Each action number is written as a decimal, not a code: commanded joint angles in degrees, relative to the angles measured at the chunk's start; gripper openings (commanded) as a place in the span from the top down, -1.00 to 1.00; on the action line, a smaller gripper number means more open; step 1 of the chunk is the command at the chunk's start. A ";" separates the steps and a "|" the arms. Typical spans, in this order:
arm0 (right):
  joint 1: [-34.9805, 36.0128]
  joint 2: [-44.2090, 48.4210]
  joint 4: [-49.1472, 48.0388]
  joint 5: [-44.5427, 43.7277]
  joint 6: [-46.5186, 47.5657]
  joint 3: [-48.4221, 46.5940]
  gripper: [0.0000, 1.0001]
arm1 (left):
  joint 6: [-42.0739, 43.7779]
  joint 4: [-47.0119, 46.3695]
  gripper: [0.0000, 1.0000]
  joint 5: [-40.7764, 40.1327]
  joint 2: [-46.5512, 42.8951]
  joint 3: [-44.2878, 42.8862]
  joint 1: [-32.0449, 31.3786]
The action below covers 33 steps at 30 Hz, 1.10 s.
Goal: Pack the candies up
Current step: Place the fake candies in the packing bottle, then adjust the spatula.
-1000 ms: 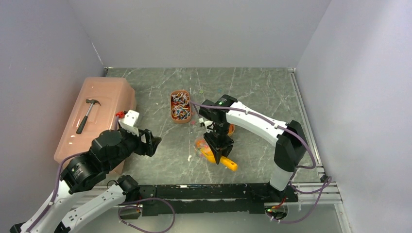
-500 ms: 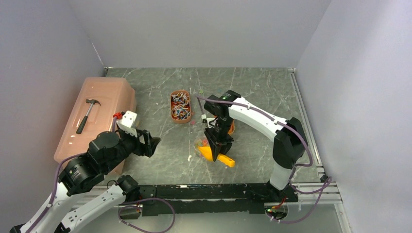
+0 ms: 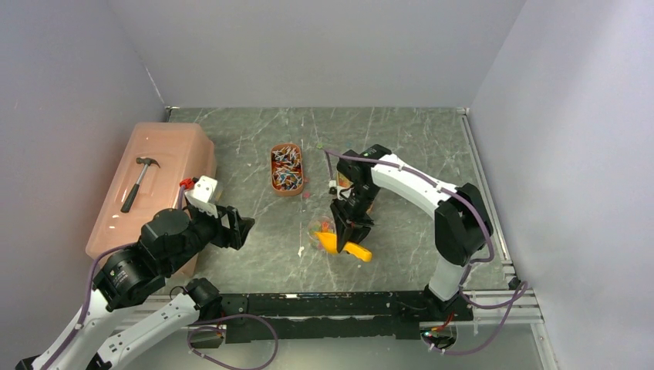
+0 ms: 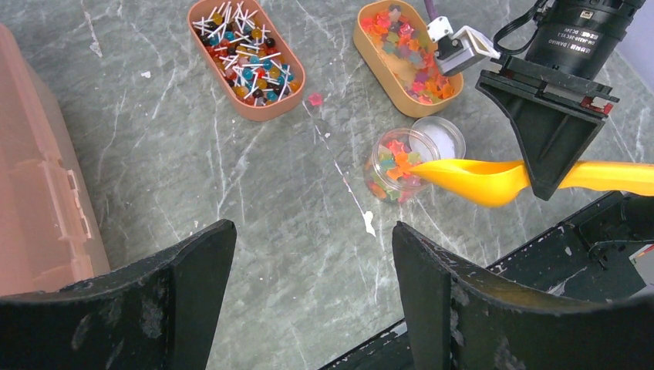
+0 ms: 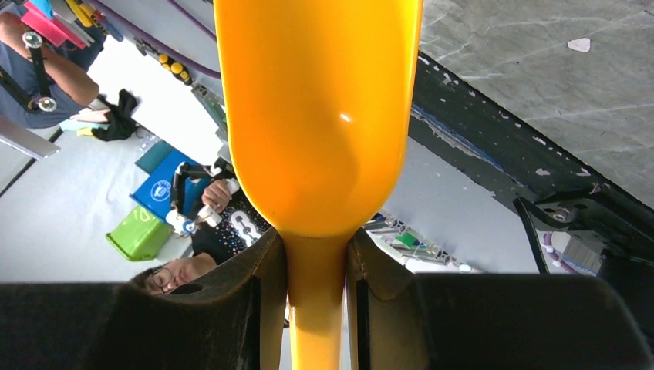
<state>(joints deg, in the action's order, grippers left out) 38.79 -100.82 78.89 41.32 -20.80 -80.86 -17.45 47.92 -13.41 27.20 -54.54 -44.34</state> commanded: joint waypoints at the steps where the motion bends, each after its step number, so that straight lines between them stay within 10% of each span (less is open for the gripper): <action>1: -0.49 3.47 -2.82 2.40 -0.51 3.06 1.00 | -0.35 -1.06 -0.60 -0.96 0.17 -0.30 0.20; 20: 0.60 15.62 -14.64 -10.69 0.51 8.66 1.00 | 0.18 -2.54 -0.62 2.16 3.58 0.38 0.13; 33: 16.54 25.82 -26.93 -36.75 2.32 15.11 1.00 | -4.36 -5.16 -0.65 6.64 11.13 -1.23 0.16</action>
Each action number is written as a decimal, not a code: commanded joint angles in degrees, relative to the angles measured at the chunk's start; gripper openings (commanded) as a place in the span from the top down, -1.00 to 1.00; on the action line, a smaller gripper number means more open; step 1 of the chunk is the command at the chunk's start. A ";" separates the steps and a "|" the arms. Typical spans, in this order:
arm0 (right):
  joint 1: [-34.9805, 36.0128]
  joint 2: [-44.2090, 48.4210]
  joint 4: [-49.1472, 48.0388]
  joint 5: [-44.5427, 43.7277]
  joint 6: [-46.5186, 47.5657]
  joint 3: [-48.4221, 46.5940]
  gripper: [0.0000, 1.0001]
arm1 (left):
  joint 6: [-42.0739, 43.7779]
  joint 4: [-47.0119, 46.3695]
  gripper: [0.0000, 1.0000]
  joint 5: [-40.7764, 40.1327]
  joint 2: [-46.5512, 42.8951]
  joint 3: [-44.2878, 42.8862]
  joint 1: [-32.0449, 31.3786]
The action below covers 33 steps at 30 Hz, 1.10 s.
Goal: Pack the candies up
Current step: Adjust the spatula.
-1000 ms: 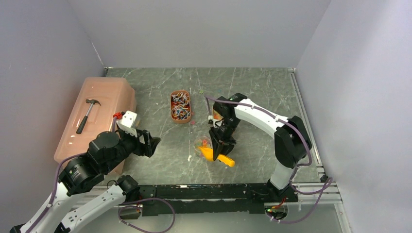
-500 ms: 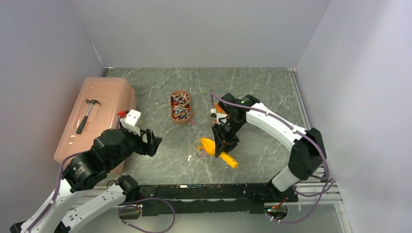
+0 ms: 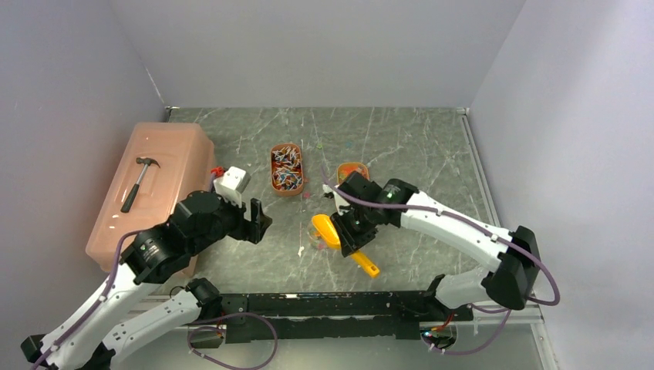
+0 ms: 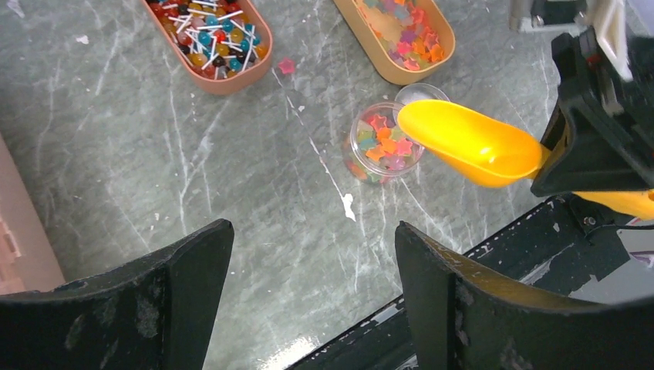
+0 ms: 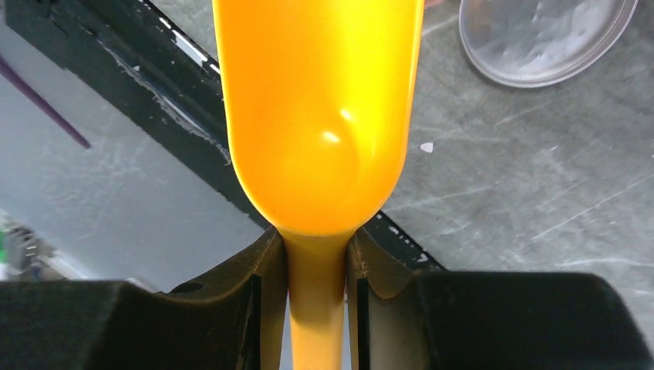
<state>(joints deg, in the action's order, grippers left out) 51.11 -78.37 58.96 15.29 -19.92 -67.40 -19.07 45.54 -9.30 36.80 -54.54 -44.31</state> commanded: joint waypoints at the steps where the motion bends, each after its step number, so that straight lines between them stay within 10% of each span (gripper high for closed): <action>1: 5.24 4.02 -8.17 -12.56 1.76 2.27 1.00 | -3.26 -2.72 -0.65 2.82 1.91 -1.34 0.11; 33: 23.55 20.73 -35.46 -33.60 19.48 19.79 1.00 | -7.55 -3.40 -0.63 13.30 18.74 -7.79 0.13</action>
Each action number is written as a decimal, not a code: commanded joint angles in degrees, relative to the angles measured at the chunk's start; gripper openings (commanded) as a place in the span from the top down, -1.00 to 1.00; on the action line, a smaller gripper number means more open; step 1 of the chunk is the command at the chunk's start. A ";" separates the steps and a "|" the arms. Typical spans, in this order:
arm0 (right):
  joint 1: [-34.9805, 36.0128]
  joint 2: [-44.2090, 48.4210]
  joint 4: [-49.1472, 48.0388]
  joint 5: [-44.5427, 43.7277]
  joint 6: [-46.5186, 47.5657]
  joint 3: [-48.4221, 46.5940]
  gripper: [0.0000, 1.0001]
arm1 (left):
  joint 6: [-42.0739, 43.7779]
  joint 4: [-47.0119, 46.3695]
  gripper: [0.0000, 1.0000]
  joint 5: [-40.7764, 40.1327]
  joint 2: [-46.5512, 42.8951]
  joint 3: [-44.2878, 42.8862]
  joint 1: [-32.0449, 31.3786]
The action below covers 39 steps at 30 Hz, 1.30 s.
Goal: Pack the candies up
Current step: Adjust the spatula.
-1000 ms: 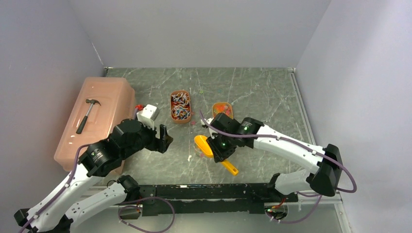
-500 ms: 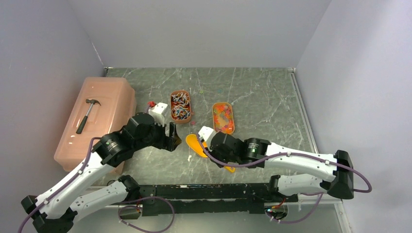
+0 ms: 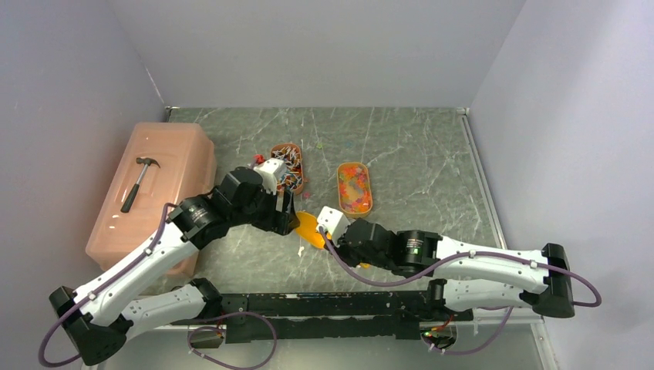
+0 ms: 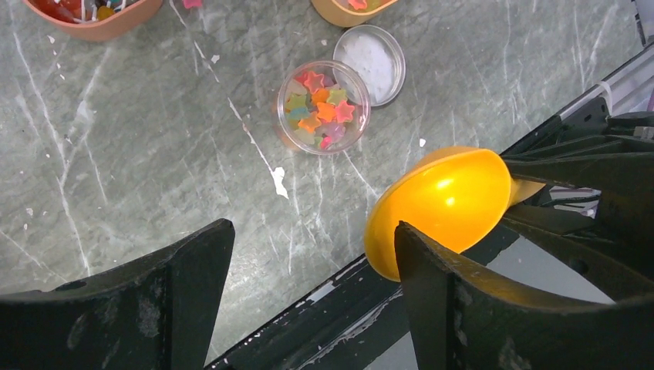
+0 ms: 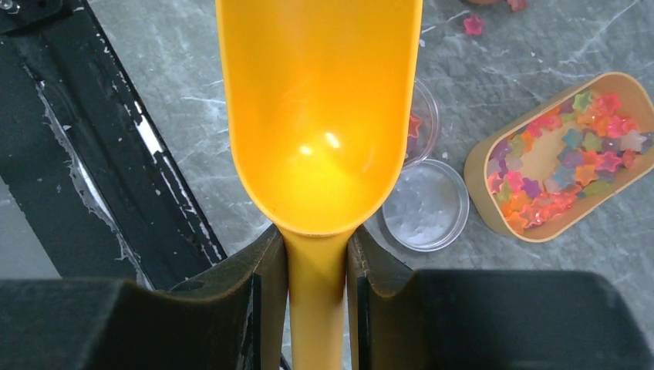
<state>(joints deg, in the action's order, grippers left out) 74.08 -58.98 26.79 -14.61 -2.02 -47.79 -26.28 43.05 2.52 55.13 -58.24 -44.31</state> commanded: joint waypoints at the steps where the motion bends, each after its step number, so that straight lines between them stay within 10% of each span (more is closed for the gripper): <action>1: 0.66 1.33 -2.94 -4.31 1.58 0.30 1.00 | -0.16 -0.14 -0.62 1.06 0.49 -4.77 0.09; 39: 1.70 17.60 -11.88 -2.76 0.03 3.77 1.00 | -1.34 -1.55 -0.63 -0.26 3.08 -4.79 0.11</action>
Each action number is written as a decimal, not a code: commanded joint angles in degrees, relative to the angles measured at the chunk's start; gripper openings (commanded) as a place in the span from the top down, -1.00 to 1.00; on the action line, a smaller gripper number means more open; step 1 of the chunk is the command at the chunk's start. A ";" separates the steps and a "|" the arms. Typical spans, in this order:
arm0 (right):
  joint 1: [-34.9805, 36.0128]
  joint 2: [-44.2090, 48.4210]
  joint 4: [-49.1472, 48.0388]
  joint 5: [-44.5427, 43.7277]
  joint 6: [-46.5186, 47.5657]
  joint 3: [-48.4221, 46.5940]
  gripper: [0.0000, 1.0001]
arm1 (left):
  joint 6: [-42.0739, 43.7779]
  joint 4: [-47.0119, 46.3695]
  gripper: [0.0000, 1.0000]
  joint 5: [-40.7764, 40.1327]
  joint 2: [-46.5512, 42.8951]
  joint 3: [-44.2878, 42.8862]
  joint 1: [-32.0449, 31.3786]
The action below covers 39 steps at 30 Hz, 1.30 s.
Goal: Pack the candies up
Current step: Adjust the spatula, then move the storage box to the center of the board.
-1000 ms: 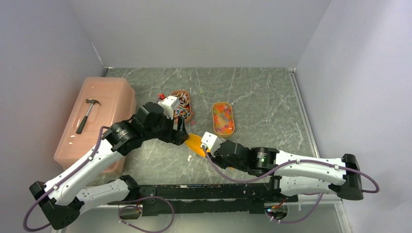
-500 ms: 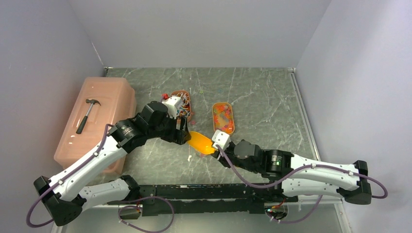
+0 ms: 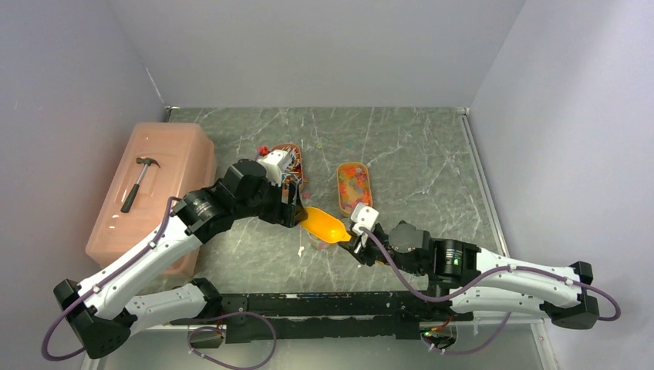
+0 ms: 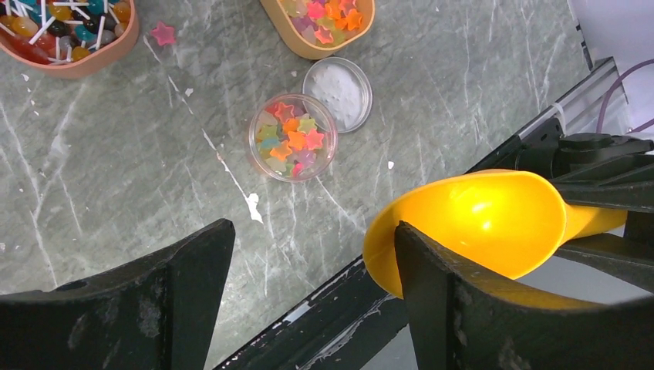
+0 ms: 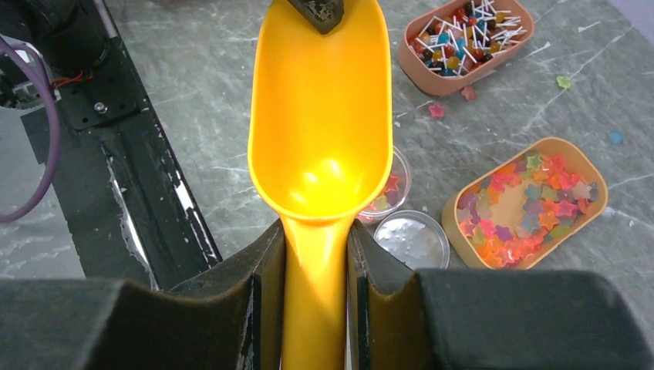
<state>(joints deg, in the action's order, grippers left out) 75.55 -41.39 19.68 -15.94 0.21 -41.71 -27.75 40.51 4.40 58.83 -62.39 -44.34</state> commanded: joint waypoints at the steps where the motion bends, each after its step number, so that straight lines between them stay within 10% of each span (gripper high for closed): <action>1: 0.23 -0.88 -3.62 -2.52 -2.51 -2.61 1.00 | -0.27 1.03 -0.66 -3.10 -0.66 -0.96 0.13; 16: 0.12 -2.18 7.88 -12.50 -11.57 -3.39 1.00 | -0.41 0.02 -0.74 -17.27 7.19 -6.53 9.03; 39: 0.10 8.44 19.08 -11.20 -20.24 -4.61 1.00 | -0.11 -9.69 -0.16 -20.02 37.39 -15.53 22.67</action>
<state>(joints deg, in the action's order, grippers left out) 75.53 -34.87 37.56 -26.74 -18.48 -44.58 -29.26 34.15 -14.00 92.73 -73.30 -22.06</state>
